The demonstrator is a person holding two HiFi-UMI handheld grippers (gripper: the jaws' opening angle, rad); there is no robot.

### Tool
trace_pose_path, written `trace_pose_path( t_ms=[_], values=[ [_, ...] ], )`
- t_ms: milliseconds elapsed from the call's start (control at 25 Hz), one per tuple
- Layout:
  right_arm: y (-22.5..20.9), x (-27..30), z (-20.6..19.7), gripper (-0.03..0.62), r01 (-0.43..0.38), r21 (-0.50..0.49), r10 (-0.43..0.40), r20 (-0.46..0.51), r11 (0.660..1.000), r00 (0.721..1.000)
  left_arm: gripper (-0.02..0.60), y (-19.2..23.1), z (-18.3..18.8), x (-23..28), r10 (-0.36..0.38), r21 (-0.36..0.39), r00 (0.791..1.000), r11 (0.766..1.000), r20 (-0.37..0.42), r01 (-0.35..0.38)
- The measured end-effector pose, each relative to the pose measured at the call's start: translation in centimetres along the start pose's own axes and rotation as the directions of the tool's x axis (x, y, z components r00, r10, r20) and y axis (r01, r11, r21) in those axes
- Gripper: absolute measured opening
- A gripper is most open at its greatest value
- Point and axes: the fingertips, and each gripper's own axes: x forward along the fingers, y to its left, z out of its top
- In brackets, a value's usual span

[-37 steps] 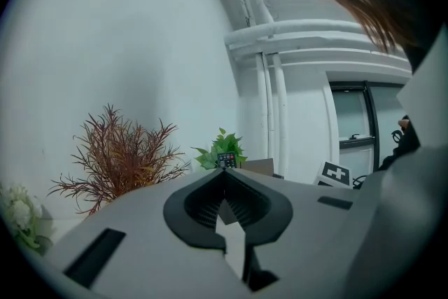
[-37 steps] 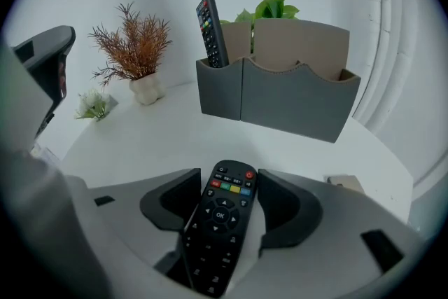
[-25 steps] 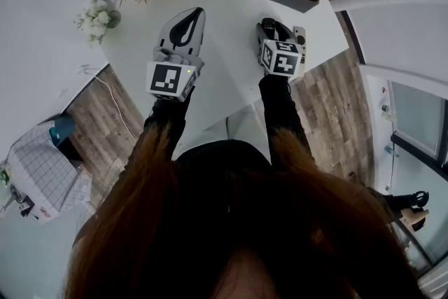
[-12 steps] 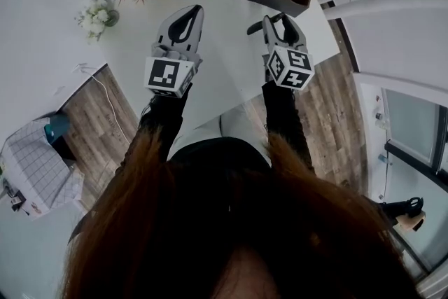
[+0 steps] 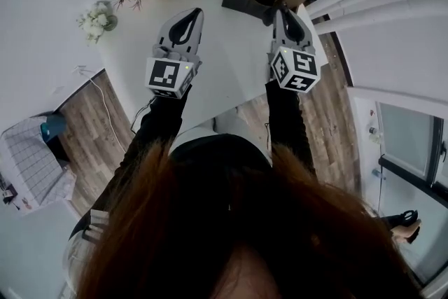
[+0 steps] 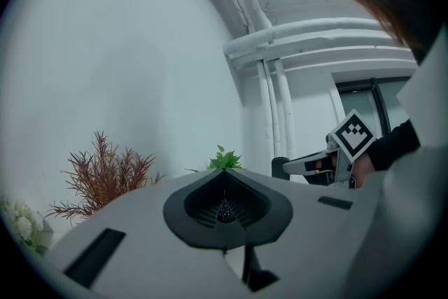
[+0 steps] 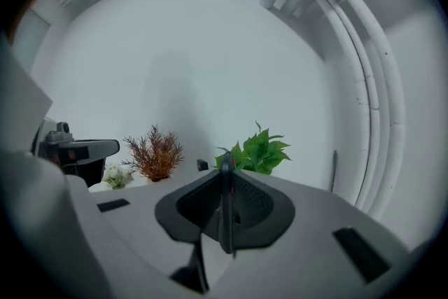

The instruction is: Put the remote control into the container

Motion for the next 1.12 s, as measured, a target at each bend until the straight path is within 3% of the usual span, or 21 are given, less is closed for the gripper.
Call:
trace_pose_path(
  t_ms=[640, 1120],
  values=[
    [-1.8, 5.0, 2.5, 0.06, -0.117, -0.008, 0.117, 0.03, 0.993, 0.993, 0.009, -0.2, 0.9, 1.8, 0.097, 0.044, 0.995, 0.994, 0.016, -0.098],
    [-3.0, 9.1, 0.1, 0.06, -0.184, -0.007, 0.184, -0.016, 0.983, 0.983, 0.009, 0.7, -0.5, 3.1, 0.172, 0.038, 0.985, 0.984, -0.011, -0.171]
  ],
)
